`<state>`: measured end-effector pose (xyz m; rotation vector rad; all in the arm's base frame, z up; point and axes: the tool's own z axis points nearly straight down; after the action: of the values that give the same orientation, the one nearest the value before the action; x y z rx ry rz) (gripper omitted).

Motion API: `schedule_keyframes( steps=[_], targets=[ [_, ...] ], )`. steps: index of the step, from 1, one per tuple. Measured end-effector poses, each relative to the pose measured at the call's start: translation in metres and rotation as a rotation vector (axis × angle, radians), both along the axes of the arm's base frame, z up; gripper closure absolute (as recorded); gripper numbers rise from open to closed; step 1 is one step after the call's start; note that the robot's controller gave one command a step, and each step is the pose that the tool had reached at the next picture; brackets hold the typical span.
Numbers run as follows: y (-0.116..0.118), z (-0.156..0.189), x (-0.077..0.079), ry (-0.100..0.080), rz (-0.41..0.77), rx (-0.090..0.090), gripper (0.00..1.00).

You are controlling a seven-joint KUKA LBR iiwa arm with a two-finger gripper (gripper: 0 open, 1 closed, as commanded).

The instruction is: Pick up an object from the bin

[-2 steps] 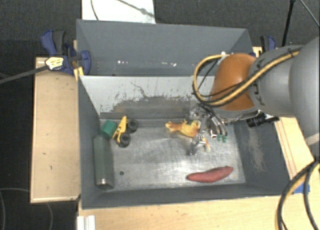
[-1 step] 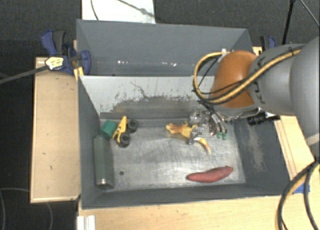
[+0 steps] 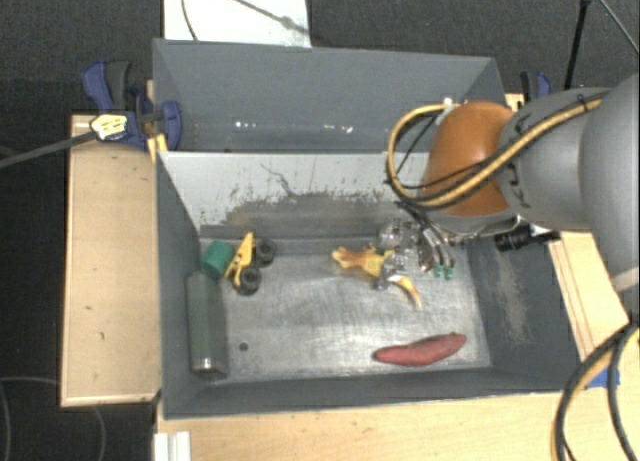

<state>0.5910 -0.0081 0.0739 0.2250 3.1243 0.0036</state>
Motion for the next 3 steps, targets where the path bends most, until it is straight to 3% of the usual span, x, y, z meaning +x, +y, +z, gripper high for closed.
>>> schedule_keyframes(
  steps=[2,3],
  targets=[
    [0.0,0.015,-0.003,0.012,0.002,-0.001,1.0],
    [0.0,0.033,-0.002,0.01,0.003,-0.001,1.0]
  ],
)
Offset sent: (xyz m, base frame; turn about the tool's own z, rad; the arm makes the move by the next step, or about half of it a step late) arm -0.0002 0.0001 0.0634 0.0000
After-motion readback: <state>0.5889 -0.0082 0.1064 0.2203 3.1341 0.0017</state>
